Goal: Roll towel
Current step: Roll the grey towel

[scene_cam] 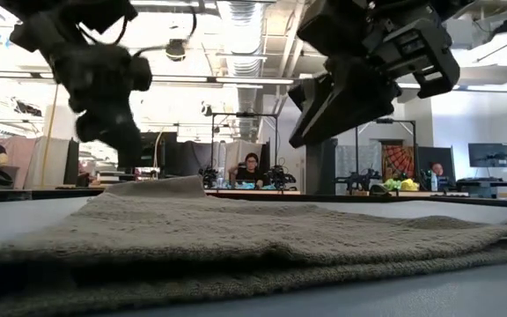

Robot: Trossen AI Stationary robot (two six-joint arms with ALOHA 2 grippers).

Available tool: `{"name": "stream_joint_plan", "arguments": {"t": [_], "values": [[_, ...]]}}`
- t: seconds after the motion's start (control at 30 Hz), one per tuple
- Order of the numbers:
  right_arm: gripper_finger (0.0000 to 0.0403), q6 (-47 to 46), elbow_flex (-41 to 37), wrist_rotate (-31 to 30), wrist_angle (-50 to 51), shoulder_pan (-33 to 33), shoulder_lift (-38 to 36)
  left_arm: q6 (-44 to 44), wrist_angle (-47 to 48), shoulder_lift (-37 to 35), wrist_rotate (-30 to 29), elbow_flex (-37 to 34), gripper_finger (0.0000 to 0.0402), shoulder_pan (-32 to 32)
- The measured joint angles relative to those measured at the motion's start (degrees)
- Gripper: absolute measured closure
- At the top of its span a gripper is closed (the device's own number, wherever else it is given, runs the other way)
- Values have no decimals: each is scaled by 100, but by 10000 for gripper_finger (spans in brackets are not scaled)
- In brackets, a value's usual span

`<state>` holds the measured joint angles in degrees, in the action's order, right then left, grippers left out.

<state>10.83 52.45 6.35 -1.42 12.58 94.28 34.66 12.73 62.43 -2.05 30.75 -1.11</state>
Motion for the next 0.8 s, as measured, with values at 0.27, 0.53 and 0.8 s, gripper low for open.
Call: {"name": "stream_joint_plan", "arguments": {"t": [0.27, 0.53, 0.8], "values": [[281, 509, 2, 279, -78, 224, -2, -335, -1886, 909, 589, -16, 226, -1481], [281, 972, 2, 279, 136, 724, -2, -315, -2565, 2426, 499, 992, 226, -2566], [281, 1082, 0, 149, 454, 1392, -2, -756, -1790, 3837, 657, 2598, 226, -2854]]}}
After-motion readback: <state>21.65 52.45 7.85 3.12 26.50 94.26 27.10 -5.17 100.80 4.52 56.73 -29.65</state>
